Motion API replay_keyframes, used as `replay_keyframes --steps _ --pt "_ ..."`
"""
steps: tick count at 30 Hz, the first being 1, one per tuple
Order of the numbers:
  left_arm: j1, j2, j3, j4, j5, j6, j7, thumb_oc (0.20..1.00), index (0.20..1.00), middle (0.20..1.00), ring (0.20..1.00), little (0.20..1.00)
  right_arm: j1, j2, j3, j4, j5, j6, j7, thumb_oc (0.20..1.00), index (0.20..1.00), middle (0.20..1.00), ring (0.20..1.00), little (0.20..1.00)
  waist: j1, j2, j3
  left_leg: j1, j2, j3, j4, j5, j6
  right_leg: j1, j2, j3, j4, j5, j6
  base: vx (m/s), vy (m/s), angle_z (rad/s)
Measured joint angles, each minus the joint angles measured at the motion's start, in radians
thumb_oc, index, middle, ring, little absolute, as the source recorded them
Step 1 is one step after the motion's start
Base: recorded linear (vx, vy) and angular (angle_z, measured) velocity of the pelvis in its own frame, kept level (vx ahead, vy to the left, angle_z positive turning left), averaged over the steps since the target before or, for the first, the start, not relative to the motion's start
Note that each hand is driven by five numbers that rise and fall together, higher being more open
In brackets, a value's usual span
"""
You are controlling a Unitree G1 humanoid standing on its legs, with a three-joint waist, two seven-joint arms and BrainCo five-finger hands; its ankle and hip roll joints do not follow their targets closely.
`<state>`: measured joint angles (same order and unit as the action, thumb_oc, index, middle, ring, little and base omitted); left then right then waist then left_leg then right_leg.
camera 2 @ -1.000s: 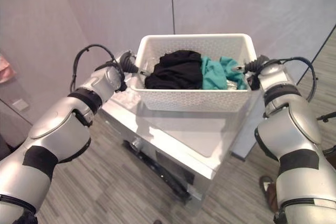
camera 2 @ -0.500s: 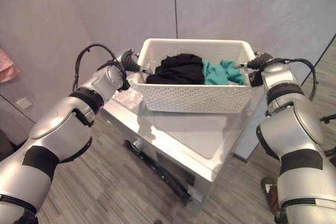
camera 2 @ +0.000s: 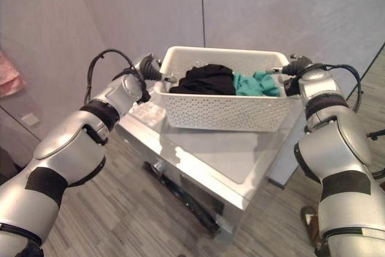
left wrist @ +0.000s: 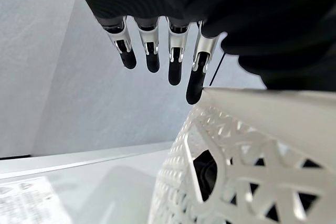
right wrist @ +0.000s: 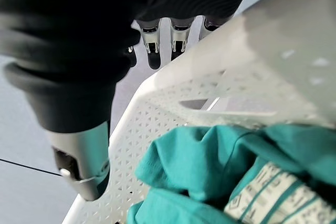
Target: Grab the laundry basket,head to the washer,open it,put in the laundry and shut it.
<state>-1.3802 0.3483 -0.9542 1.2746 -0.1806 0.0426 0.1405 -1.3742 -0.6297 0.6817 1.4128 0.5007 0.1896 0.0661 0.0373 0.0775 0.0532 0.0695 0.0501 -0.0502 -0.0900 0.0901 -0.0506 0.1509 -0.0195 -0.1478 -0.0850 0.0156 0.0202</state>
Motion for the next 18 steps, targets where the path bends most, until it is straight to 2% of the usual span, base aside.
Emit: replay_keyframes --steps 5,9,18 --pt "0.022 -0.004 -0.051 -0.001 0.016 0.0 0.002 1.0 1.0 1.0 1.0 1.0 0.005 0.0 0.004 -0.014 -0.001 -0.004 -0.001 1.0 1.0 1.0 1.0 1.0 -0.005 0.0 0.0 -0.001 -0.001 0.002 0.0 0.0 0.0 -0.002 -0.001 0.001 0.0 0.0 0.001 0.0 0.0 0.0" --pt "0.056 -0.008 -0.046 0.001 0.034 0.023 -0.015 1.0 1.0 1.0 1.0 1.0 0.023 -0.001 0.005 -0.03 -0.002 -0.018 -0.011 1.0 1.0 1.0 1.0 1.0 -0.006 -0.001 0.0 -0.003 -0.006 0.001 0.0 0.0 0.0 -0.002 -0.005 0.0 0.0 0.0 0.001 0.0 0.003 0.02" --pt "0.072 -0.019 -0.052 -0.009 0.076 0.023 -0.04 1.0 1.0 1.0 1.0 1.0 0.025 0.005 0.005 -0.035 -0.003 -0.019 -0.02 1.0 1.0 1.0 1.0 1.0 -0.014 0.0 0.0 0.001 -0.015 0.003 0.0 0.0 0.001 0.002 -0.015 -0.001 0.0 0.002 0.009 0.0 0.002 0.0"
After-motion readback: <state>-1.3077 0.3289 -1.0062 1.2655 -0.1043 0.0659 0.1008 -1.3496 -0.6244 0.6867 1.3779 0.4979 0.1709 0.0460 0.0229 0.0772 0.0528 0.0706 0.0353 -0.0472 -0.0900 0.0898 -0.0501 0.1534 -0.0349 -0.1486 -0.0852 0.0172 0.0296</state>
